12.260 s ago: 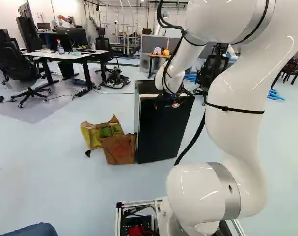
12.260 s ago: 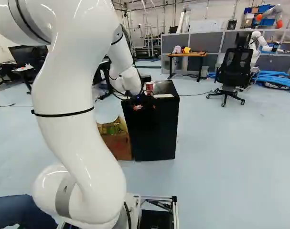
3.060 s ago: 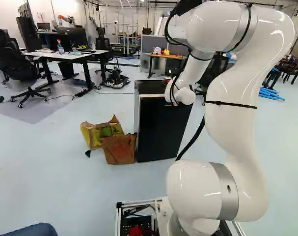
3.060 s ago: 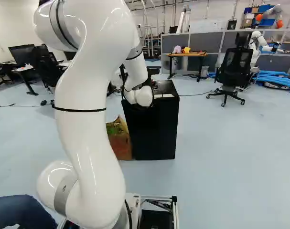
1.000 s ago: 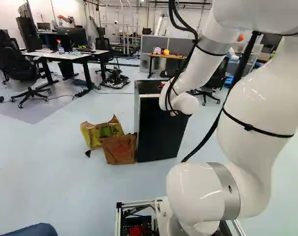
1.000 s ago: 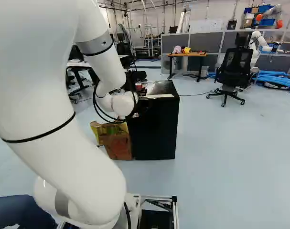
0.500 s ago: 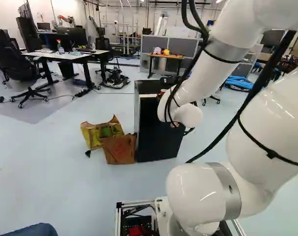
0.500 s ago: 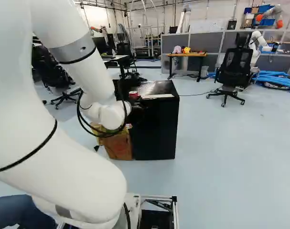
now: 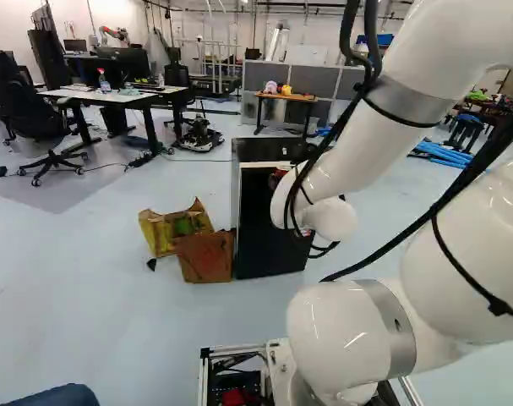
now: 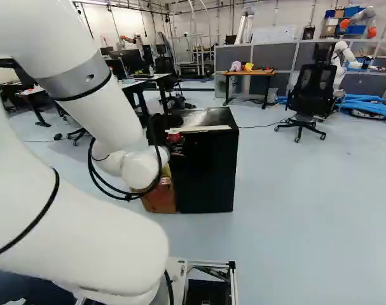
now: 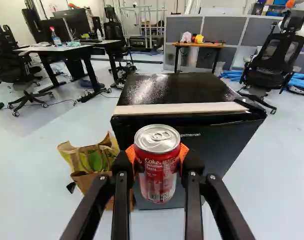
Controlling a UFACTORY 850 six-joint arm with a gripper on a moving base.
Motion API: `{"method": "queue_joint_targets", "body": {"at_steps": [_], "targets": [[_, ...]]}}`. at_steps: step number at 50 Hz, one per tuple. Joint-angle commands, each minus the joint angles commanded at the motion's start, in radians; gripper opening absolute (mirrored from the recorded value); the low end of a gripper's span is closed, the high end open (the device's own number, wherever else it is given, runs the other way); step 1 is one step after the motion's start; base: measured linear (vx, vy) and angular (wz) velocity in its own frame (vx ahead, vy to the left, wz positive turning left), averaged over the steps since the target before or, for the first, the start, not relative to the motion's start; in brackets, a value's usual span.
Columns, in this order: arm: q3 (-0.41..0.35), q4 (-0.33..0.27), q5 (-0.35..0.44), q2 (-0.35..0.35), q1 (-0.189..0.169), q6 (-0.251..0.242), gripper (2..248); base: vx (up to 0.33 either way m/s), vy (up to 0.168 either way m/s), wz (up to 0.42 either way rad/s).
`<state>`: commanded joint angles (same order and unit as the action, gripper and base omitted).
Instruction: Grab a drink from the fridge
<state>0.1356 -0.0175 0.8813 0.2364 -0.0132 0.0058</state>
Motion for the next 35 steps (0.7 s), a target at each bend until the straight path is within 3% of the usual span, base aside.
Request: {"method": "queue_joint_targets", "body": {"at_steps": [35], "targets": [[-0.048, 0.017, -0.009, 0.043, 0.013, -0.006, 100, 0.0, 0.0, 0.0]]}}
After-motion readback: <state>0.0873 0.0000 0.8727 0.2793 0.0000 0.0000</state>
